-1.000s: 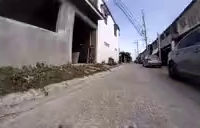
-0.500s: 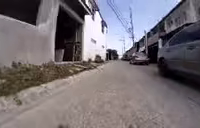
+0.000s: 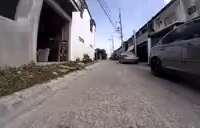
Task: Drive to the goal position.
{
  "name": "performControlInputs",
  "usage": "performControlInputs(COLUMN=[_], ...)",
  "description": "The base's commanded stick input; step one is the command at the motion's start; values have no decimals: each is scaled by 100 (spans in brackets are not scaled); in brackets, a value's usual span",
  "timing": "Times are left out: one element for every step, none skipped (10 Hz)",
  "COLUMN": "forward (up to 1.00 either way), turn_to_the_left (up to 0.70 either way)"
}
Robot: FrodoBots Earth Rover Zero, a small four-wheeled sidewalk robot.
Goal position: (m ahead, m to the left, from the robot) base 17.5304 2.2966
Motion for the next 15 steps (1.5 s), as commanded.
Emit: performControlInputs(forward=[100,100,100,100,100,100,100,100,100,100,100,100,100,100,100], turn_to_the_left=[-9,1,2,2,2,2,2,2,2,2,2,2,2,2,-6])
